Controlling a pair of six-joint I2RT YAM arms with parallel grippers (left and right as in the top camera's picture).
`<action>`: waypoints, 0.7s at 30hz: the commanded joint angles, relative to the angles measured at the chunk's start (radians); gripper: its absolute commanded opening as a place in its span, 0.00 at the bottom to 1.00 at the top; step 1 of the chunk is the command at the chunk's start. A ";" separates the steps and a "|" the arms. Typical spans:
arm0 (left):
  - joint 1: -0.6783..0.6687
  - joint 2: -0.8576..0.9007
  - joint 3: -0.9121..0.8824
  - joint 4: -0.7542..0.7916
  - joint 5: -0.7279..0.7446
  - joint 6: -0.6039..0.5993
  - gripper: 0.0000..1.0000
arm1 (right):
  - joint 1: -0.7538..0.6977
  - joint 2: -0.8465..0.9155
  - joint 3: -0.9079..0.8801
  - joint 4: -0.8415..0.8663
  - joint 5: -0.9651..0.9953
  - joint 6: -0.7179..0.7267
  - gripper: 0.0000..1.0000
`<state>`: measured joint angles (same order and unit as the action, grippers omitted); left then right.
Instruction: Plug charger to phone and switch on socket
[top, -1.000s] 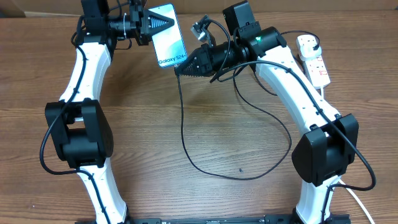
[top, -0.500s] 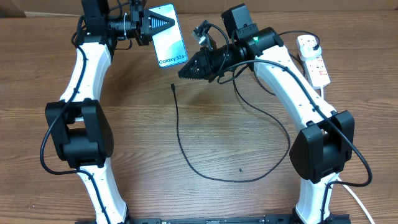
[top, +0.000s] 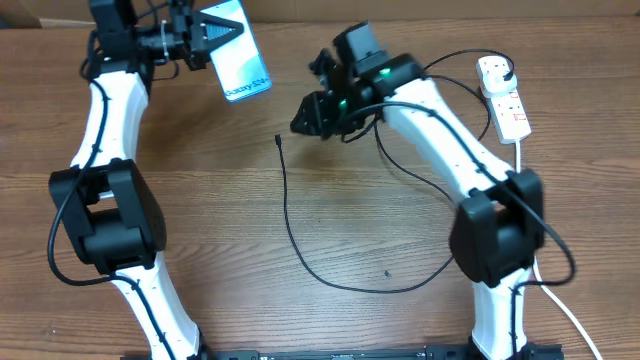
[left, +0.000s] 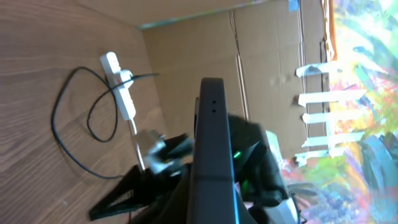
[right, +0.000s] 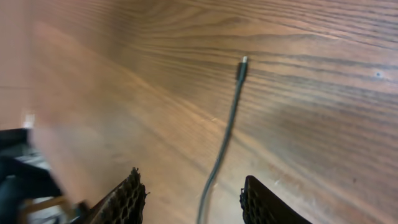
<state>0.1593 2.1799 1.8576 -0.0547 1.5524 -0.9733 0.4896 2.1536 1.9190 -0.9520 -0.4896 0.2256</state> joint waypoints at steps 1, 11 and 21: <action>-0.002 -0.002 0.014 0.007 0.019 -0.014 0.04 | 0.058 0.063 0.025 0.045 0.164 0.011 0.49; -0.002 -0.002 0.014 0.007 0.021 -0.014 0.04 | 0.145 0.172 0.027 0.204 0.462 0.006 0.47; -0.002 -0.002 0.014 0.006 0.028 -0.014 0.04 | 0.149 0.239 0.027 0.303 0.523 -0.025 0.41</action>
<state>0.1635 2.1799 1.8576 -0.0547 1.5528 -0.9733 0.6407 2.3844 1.9213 -0.6773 -0.0067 0.2127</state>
